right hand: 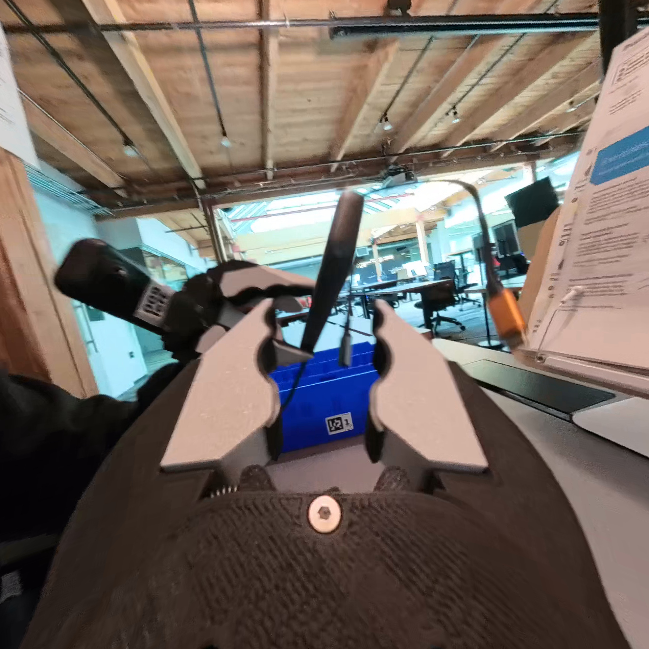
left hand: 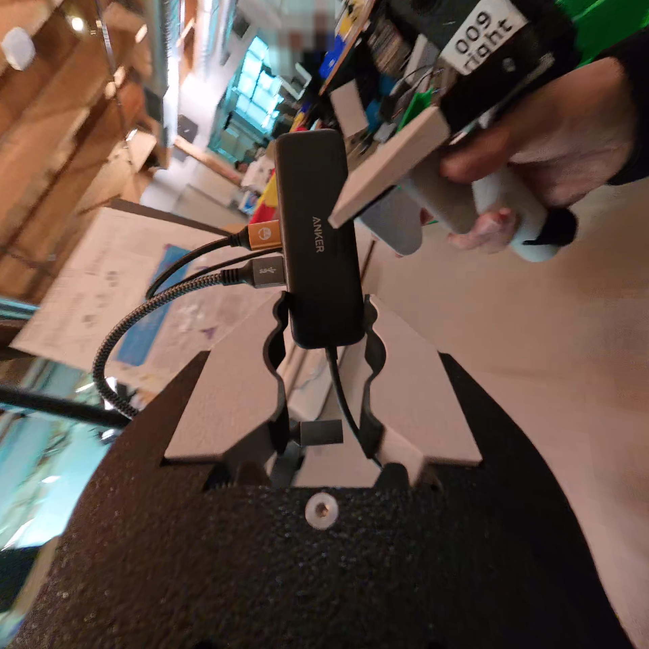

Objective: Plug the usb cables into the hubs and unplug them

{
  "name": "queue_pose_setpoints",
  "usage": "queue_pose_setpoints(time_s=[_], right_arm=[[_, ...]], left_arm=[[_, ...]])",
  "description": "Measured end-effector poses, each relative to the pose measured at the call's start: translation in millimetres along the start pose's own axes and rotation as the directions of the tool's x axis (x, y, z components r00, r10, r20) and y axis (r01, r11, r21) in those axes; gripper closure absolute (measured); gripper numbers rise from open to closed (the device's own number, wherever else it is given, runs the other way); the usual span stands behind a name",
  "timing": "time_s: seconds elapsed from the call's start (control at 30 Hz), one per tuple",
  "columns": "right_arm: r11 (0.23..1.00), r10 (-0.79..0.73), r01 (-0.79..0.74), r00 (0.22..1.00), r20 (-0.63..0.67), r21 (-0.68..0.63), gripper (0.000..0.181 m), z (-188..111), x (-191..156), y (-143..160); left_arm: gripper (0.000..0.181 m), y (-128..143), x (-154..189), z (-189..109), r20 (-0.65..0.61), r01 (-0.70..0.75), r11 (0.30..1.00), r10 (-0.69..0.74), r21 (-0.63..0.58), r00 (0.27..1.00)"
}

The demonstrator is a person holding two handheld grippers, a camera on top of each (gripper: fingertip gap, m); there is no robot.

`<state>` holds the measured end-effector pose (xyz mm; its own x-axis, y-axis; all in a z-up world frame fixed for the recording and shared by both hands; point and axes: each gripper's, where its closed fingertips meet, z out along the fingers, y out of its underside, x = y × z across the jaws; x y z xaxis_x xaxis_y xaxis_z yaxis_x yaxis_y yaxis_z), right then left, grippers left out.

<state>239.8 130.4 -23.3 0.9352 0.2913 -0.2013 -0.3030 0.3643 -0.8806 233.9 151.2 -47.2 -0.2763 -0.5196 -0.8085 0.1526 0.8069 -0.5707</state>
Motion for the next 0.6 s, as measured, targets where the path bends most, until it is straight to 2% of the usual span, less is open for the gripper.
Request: queue_pose_setpoints(time_s=[0.03,0.07,0.17,0.2,0.23,0.3,0.33,0.37,0.43,0.47,0.57,0.6], right_arm=[[1.000,0.005,-0.005,1.000,0.003,-0.002,0.152,-4.4,1.3,4.5],[1.000,0.003,-0.003,1.000,-0.013,-0.016,0.166,-8.2,5.9,10.8],[0.995,0.057,-0.059,0.998,-0.027,-0.079,0.167,-17.4,20.0,29.9],[0.993,0.065,-0.068,0.997,-0.034,-0.100,0.169,-19.1,22.6,33.7],[0.994,0.015,-0.016,1.000,-0.011,-0.111,0.171,-19.3,19.4,34.7],[0.995,-0.013,0.023,0.995,0.100,-0.097,0.171,-16.3,0.6,33.5],[0.996,0.003,0.008,0.993,0.122,-0.088,0.171,-13.4,-4.9,33.1],[0.997,-0.006,0.016,0.992,0.126,-0.078,0.171,-10.3,-7.2,33.9],[0.998,-0.015,0.022,0.991,0.136,-0.053,0.171,-6.0,-9.5,33.8],[0.999,-0.006,0.011,0.991,0.135,-0.037,0.171,-4.4,-8.4,32.5],[0.999,-0.001,0.005,0.993,0.114,-0.031,0.171,-0.8,-1.4,35.4],[0.999,0.017,-0.012,0.995,0.098,-0.050,0.171,0.7,2.1,38.6]], left_arm=[[0.141,5.1,11.0,5.2,-0.040,0.033,0.999,-0.031,0.031,0.999],[0.141,10.5,18.3,9.6,-0.062,0.072,0.996,-0.068,0.056,0.996],[0.141,21.4,33.1,17.3,-0.119,0.162,0.977,-0.146,0.136,0.982],[0.145,22.7,35.7,18.0,-0.157,0.253,0.955,-0.229,0.156,0.961],[0.152,21.2,36.7,16.7,-0.220,0.388,0.904,-0.347,0.179,0.912],[0.132,15.3,35.9,9.5,-0.389,0.654,0.731,-0.555,0.194,0.735],[0.132,13.3,36.3,4.1,-0.465,0.730,0.657,-0.595,0.188,0.655],[0.145,12.5,36.5,-1.0,-0.509,0.760,0.620,-0.598,0.197,0.619],[0.166,13.3,43.6,-7.2,-0.529,0.732,0.640,-0.548,0.235,0.648],[0.165,15.8,45.3,-5.9,-0.516,0.725,0.649,-0.550,0.231,0.657],[0.166,26.0,49.6,-0.3,-0.518,0.757,0.637,-0.604,0.142,0.606],[0.166,31.1,50.0,1.2,-0.496,0.740,0.661,-0.605,0.125,0.623]])
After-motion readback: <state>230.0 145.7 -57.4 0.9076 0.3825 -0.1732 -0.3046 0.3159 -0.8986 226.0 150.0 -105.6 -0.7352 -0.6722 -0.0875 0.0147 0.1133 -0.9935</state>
